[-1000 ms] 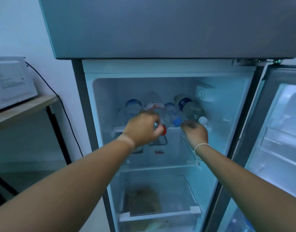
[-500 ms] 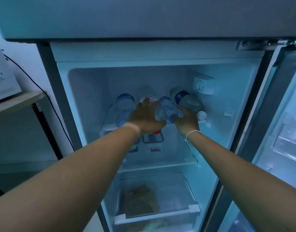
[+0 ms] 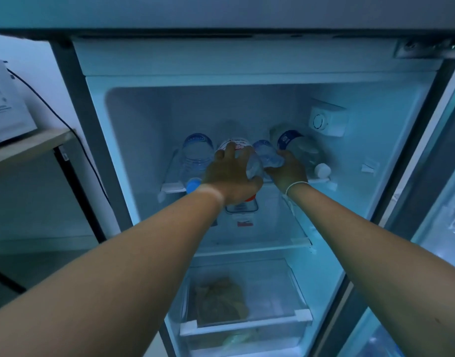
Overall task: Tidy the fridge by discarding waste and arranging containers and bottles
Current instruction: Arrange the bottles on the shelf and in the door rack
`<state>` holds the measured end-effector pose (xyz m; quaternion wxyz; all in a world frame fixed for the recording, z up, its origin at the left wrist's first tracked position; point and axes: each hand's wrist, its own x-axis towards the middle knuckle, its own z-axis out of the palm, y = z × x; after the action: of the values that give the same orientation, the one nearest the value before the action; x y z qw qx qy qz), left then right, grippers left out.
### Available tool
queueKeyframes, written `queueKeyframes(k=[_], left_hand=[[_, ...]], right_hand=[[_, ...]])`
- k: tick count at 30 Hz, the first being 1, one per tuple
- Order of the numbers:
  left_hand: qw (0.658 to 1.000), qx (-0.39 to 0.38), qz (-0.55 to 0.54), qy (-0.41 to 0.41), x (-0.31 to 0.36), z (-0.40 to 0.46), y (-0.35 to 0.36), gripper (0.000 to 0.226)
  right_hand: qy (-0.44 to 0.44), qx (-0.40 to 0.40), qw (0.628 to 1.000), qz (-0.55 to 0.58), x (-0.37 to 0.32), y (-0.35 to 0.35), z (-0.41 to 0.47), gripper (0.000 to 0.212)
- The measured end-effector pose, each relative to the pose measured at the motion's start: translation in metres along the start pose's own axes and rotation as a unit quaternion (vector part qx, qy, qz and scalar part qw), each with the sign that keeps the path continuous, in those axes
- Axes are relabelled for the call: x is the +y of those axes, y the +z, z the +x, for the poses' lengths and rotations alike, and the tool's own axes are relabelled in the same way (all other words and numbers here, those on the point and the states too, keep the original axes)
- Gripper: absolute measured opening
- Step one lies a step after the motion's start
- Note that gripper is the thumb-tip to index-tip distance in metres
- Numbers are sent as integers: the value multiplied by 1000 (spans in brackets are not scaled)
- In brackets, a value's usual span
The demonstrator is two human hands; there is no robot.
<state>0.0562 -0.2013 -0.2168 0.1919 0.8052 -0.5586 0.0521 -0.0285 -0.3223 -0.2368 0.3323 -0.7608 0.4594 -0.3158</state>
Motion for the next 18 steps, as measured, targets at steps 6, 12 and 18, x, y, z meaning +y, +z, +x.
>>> queueKeyframes(k=[6, 12, 18], left_hand=[[1000, -9, -4, -8, 1, -1, -1, 64], [1000, -8, -4, -2, 1, 0, -1, 63], [1000, -9, 8, -4, 3, 0, 0, 64]], right_hand=[[5, -3, 999, -38, 3, -16, -13, 44], [65, -32, 996, 43, 4, -29, -22, 51], [35, -73, 996, -45, -5, -23, -4, 80]])
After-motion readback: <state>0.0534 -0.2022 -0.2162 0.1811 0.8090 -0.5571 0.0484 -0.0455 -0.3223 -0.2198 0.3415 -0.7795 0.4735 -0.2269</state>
